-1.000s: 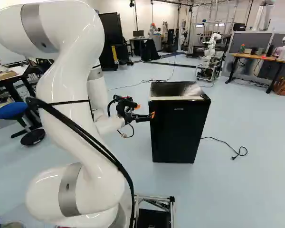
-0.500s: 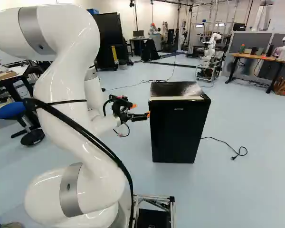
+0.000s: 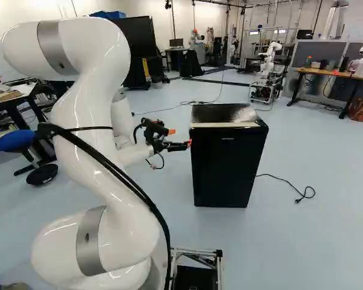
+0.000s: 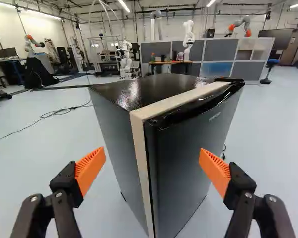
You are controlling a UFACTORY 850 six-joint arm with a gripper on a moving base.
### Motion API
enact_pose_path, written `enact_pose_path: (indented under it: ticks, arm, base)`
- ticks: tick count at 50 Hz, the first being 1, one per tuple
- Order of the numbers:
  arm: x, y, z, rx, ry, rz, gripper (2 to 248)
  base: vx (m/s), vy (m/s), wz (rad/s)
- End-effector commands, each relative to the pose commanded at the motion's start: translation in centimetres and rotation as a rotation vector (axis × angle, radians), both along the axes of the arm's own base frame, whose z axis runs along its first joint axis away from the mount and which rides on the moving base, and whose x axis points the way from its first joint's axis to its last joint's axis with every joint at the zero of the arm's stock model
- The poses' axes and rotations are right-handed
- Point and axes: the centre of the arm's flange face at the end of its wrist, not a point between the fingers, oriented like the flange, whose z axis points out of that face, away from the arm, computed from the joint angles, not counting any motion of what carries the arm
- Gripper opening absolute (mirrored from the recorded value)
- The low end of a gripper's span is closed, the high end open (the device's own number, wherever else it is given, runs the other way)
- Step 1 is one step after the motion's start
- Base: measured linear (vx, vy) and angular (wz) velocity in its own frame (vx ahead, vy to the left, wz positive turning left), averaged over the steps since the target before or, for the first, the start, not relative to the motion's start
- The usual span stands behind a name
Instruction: Grab a drink from the fridge
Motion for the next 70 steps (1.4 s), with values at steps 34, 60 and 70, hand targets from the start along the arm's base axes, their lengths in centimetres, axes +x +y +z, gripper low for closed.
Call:
enact_pose_path:
  ticks: [34,60,70]
  arm:
    - [3.0,-0.9,-0.5,0.021,-0.035,-0.135,247]
    - [3.7,-2.2,-0.6,0.031,-0.046,-0.230,247]
    - [4.0,-2.6,-0.7,0.035,-0.051,-0.262,247]
  base:
    - [0.000,0.000,0.000]
    - [0.000,0.000,0.000]
    - [0.000,0.000,0.000]
